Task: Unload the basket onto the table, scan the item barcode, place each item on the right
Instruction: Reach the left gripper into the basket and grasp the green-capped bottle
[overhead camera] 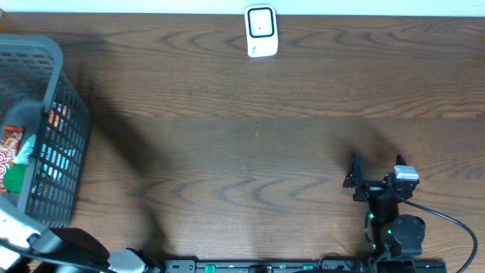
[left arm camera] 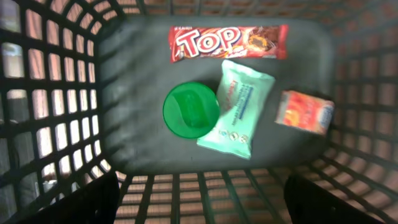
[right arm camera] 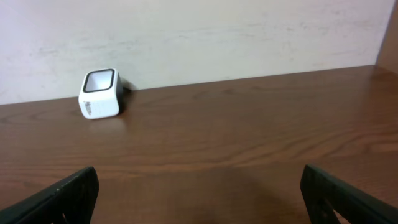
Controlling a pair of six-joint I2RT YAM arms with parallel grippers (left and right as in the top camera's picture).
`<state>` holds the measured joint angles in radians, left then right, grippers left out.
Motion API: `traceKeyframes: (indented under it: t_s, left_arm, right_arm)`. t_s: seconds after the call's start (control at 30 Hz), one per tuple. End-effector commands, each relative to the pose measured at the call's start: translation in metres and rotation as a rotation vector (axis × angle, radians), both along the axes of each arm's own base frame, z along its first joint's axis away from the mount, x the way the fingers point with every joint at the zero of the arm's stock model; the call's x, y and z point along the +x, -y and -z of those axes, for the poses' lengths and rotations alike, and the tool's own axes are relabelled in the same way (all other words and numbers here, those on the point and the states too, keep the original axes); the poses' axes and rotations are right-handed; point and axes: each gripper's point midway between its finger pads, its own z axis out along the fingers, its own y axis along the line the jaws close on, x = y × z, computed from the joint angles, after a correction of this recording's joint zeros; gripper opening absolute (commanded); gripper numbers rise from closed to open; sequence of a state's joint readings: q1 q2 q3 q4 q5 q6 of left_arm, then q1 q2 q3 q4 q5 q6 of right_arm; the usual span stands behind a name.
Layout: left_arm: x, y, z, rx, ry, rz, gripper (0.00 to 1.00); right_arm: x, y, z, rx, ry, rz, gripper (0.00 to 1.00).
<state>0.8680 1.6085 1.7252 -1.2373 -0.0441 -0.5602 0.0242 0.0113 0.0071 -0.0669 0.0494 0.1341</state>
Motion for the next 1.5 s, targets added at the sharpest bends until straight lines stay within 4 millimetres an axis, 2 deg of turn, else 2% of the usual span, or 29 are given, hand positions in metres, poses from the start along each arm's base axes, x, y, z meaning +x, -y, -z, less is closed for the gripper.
traceKeyframes:
  t_s: [0.0,0.2,0.27,0.57,0.77,0.97,1.07,1.23,1.47]
  left_arm:
    - [-0.009,-0.005,0.027,-0.002,-0.064,-0.042,0.85]
    - [-0.01,-0.009,0.071,-0.007,-0.086,-0.061,0.86]
    - [-0.01,-0.01,0.082,-0.007,-0.086,-0.061,0.9]
    - [-0.003,-0.018,0.111,-0.008,-0.087,-0.061,0.97]
    - [0.001,-0.022,0.148,-0.071,-0.144,-0.058,0.98]
    - [0.003,-0.024,0.177,-0.113,-0.181,-0.055,0.98]
    - [0.002,-0.023,0.183,-0.13,-0.196,-0.055,0.96]
    - [0.002,-0.023,0.184,-0.131,-0.197,-0.055,0.85]
    - [0.006,-0.028,0.183,-0.11,-0.18,-0.052,0.85]
  right_arm:
    - [0.0,0.0,0.001,0.014,0.0,0.003,0.99]
    - [0.0,0.0,0.001,0.014,0.0,0.003,0.99]
    - [0.0,0.0,0.001,0.014,0.0,0.003,0.99]
    - [0.0,0.0,0.001,0.014,0.0,0.003,0.99]
    - [0.0,0.0,0.001,0.014,0.0,0.003,0.99]
    - [0.0,0.0,0.001,0.014,0.0,0.003,0.99]
    - [0.0,0.0,0.001,0.014,0.0,0.003,0.99]
    - [0.0,0.0,0.001,0.014,0.0,0.003,0.99]
    - [0.0,0.0,0.001,0.014,0.0,0.003,0.99]
